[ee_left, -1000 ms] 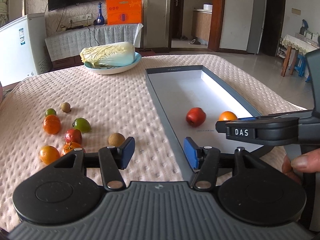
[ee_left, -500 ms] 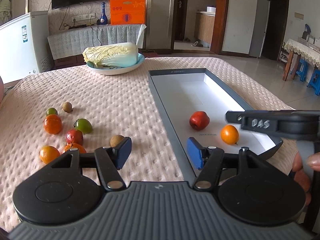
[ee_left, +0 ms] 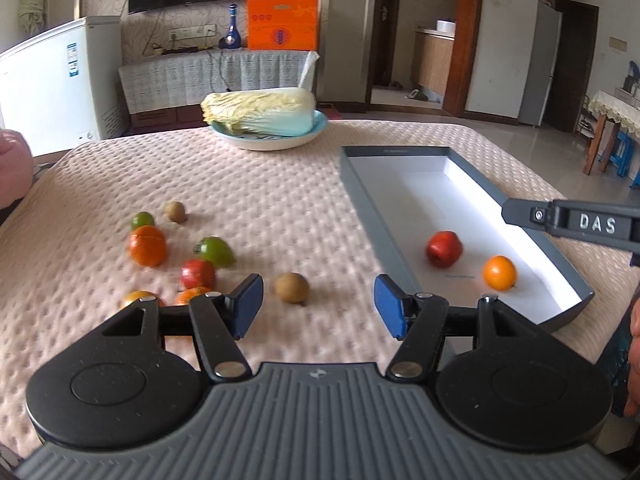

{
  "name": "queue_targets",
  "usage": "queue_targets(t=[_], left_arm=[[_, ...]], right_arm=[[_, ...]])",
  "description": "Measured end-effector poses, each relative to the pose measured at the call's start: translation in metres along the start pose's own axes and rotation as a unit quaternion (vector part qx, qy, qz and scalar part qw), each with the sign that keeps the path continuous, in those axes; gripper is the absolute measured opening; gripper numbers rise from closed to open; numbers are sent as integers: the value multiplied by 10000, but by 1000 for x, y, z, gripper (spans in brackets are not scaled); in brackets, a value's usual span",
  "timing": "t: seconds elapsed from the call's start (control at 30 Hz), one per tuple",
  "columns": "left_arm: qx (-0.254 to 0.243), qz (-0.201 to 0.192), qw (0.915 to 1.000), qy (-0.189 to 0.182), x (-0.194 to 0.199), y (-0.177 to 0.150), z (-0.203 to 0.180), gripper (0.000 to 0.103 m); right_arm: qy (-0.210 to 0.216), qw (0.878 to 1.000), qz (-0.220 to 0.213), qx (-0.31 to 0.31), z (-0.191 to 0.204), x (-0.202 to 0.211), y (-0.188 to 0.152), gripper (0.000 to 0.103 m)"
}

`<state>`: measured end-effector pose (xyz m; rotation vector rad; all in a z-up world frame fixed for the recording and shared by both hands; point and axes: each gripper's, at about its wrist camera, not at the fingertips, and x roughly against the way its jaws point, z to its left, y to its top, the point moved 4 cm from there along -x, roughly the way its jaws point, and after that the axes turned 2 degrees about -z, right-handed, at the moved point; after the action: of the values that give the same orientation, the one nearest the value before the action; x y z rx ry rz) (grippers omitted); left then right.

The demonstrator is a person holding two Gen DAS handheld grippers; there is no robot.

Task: Organize fruits
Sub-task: 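Return the right tool to the fruits and grasp the brown kiwi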

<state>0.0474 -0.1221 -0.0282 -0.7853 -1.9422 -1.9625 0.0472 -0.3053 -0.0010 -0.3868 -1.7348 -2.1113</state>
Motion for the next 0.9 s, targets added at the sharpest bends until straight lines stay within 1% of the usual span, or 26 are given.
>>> queue_targets(t=[0.2,0.3,0.47,0.6,0.73,0.9], left_arm=[[36,14,9998,204,3,-3,26,67],[144,-3,9993,332,6,-3,45,67],[357,-25,9979,542,14,-5,77,67],[455,-20,9968,650,20,-9,101,67],[538,-17,9960,718,24,-13,121,67],[665,-9,9954,695,28,-17,139,67]], right_arm=[[465,9984,17,329,41,-1,-6,37],[683,9957,35,623,64,-3,-11,37],[945,9904,252,974,100,-12,-25,38],[947,9873,468,1185,120,-26,-37,38],[858,9865,637,1238,132,-41,-47,38],[712,9855,699,1374,148,-56,-57,37]])
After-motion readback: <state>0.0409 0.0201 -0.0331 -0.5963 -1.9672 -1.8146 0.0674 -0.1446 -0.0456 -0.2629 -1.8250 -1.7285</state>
